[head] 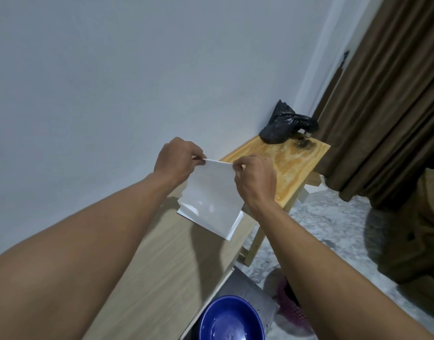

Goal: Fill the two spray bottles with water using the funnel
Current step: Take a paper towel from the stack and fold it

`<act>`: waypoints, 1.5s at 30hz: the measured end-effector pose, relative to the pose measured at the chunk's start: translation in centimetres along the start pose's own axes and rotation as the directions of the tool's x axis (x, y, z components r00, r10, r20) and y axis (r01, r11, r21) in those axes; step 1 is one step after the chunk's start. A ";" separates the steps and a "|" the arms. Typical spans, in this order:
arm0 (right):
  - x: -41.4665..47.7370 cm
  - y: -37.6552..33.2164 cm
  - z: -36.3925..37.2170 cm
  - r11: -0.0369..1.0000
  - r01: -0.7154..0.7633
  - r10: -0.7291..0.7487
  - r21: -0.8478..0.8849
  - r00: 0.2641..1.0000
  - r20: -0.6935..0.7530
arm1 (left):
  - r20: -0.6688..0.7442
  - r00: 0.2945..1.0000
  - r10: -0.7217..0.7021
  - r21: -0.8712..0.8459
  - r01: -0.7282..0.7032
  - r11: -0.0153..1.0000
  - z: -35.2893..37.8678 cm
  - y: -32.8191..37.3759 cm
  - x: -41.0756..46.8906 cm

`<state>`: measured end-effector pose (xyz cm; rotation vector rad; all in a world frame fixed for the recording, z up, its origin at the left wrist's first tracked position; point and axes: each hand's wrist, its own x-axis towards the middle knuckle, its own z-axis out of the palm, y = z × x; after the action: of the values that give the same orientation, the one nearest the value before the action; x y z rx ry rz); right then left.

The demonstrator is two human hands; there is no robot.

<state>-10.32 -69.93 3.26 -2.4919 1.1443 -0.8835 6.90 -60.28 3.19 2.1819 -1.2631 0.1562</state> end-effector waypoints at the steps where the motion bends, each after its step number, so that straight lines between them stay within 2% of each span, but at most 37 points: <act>1: -0.1 0.2 -0.1 1.000 -0.010 0.010 0.006 1.000 0.013 | 0.009 0.999 -0.033 -0.033 0.033 0.999 0.1 -0.1 0.0; 5: 0.0 0.6 -0.4 0.998 -0.039 0.038 0.049 0.999 0.026 | 0.012 0.999 -0.029 -0.067 0.030 0.997 0.2 0.6 -0.1; 14: 0.5 0.8 -0.5 0.993 -0.070 0.068 0.098 0.997 0.021 | 0.010 1.000 0.028 0.078 -0.029 0.997 -0.3 1.1 0.2; 20: 0.6 0.7 -0.6 0.988 -0.060 0.064 0.143 0.998 -0.019 | 0.001 1.000 0.007 0.022 -0.007 1.000 -0.6 2.2 0.2; 23: 0.7 0.2 -1.7 0.983 -0.033 0.027 0.180 0.999 0.036 | 0.028 0.999 -0.030 -0.025 0.031 0.999 -1.5 2.5 0.1; 28: 0.9 -1.6 -3.8 0.967 -0.017 -0.012 0.253 0.994 0.110 | 0.052 0.989 -0.136 -0.219 0.144 0.965 -5.8 2.4 -1.9; 36: -2.6 -9.2 -6.9 0.912 0.026 -0.123 0.410 0.970 0.210 | -0.048 0.965 -0.259 -0.262 0.239 0.935 -16.2 -0.6 -10.7; 45: -16.4 -22.4 -8.2 0.846 0.106 -0.319 0.523 0.887 0.335 | -0.159 0.879 -0.449 -0.326 0.382 0.864 -28.2 -5.2 -30.1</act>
<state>-10.38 -42.77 13.20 -2.2379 0.4265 -0.5603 0.37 -20.21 12.07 2.0570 -0.6149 0.0424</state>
